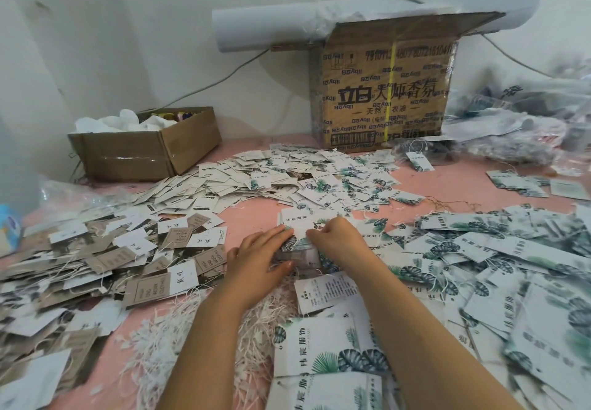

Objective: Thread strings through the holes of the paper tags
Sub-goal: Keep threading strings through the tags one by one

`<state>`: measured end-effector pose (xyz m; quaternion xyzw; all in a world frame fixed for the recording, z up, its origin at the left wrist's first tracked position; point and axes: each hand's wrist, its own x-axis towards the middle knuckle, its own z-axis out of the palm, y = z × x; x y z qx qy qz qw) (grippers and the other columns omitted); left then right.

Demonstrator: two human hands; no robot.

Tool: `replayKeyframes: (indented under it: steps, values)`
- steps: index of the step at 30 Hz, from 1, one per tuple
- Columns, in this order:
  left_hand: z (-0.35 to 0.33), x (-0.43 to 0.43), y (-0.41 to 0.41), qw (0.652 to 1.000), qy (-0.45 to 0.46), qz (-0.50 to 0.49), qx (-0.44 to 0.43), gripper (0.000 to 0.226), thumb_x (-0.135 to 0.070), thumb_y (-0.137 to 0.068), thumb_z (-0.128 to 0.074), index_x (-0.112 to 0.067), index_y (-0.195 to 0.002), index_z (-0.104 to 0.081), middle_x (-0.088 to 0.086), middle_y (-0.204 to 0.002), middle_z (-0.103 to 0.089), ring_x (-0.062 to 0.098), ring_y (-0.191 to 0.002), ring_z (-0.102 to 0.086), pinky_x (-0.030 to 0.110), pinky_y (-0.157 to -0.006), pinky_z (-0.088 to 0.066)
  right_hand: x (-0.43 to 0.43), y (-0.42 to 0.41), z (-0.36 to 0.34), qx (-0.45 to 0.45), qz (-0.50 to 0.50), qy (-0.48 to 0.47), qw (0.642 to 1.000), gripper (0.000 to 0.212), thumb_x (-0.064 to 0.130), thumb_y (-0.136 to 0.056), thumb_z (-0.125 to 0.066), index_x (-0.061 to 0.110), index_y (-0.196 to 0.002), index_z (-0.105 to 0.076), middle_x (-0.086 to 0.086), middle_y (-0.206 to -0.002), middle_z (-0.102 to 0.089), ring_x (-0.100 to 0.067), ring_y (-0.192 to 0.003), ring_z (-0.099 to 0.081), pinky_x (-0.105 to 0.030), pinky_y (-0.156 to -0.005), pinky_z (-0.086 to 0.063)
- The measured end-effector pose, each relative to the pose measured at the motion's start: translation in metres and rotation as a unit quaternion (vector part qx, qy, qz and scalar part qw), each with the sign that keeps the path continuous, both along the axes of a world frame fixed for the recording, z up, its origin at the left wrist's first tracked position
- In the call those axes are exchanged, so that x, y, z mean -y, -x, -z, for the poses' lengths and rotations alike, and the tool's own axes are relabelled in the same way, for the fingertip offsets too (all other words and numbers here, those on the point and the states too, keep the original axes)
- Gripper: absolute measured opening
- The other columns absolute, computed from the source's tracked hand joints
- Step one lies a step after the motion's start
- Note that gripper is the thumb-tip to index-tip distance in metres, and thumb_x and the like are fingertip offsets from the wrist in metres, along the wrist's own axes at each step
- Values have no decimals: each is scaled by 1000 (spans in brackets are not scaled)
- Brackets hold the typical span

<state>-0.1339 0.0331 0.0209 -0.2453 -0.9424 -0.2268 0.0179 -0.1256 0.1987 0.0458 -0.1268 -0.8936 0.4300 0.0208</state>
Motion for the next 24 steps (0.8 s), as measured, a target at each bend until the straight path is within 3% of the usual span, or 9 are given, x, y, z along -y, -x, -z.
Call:
replayKeyframes:
  steps: [3, 8, 14, 16, 19, 22, 24]
  values:
    - [0, 0, -1, 1000, -11, 0, 5, 61, -40, -94, -49, -46, -145, -17, -25, -153, -11, 5, -140, -9, 40, -112, -5, 3, -3, 3, 2, -9, -6, 1000, 40, 41, -85, -63, 15, -63, -43, 1, -56, -38, -15, -52, -36, -27, -52, -30]
    - [0, 1, 0, 1000, -13, 2, 5, 62, -38, -93, -52, -48, -144, -17, -25, -152, -13, 5, -140, -11, 42, -112, -6, 2, -1, 1, -40, 28, 37, 998, 33, 27, -82, -67, 13, -61, -47, -5, -63, -48, -20, -62, -46, -31, -63, -38]
    - [2, 1, 0, 999, -35, -5, 6, 61, -39, -92, -52, -46, -143, -21, -24, -152, -17, 5, -139, -14, 42, -113, -6, -2, 0, 1, -31, 30, 84, 996, 29, 23, -86, -63, 10, -64, -49, -3, -55, -37, -17, -47, -31, -29, -55, -29]
    - [2, 0, 0, 999, -47, -10, 7, 60, -38, -92, -52, -45, -143, -22, -23, -150, -21, 6, -139, -16, 42, -113, -8, -2, 0, 2, -32, 21, 78, 996, 23, 24, -88, -60, 8, -72, -57, -7, -60, -42, -17, -48, -32, -30, -56, -30]
    - [3, 1, 2, 998, -63, -19, 5, 58, -37, -92, -52, -45, -143, -24, -25, -146, -24, 6, -137, -19, 40, -112, -10, -2, 0, 3, -42, 9, 35, 998, 31, 27, -88, -59, 0, -73, -65, -8, -59, -43, -17, -48, -33, -27, -53, -30]
    - [2, 1, 2, 998, -55, -24, -3, 55, -38, -93, -50, -45, -142, -25, -30, -140, -22, 6, -137, -19, 39, -111, -9, -1, -1, 2, -47, 14, -26, 998, 39, 30, -90, -58, 10, -57, -52, 0, -47, -37, -14, -41, -30, -23, -46, -26]
    - [2, 1, 2, 998, -56, -26, -3, 53, -38, -94, -49, -44, -141, -27, -31, -138, -23, 7, -137, -19, 38, -110, -10, -2, -1, 1, -59, 31, -25, 997, 34, 28, -92, -56, 10, -63, -57, 2, -45, -36, -14, -41, -30, -23, -44, -26]
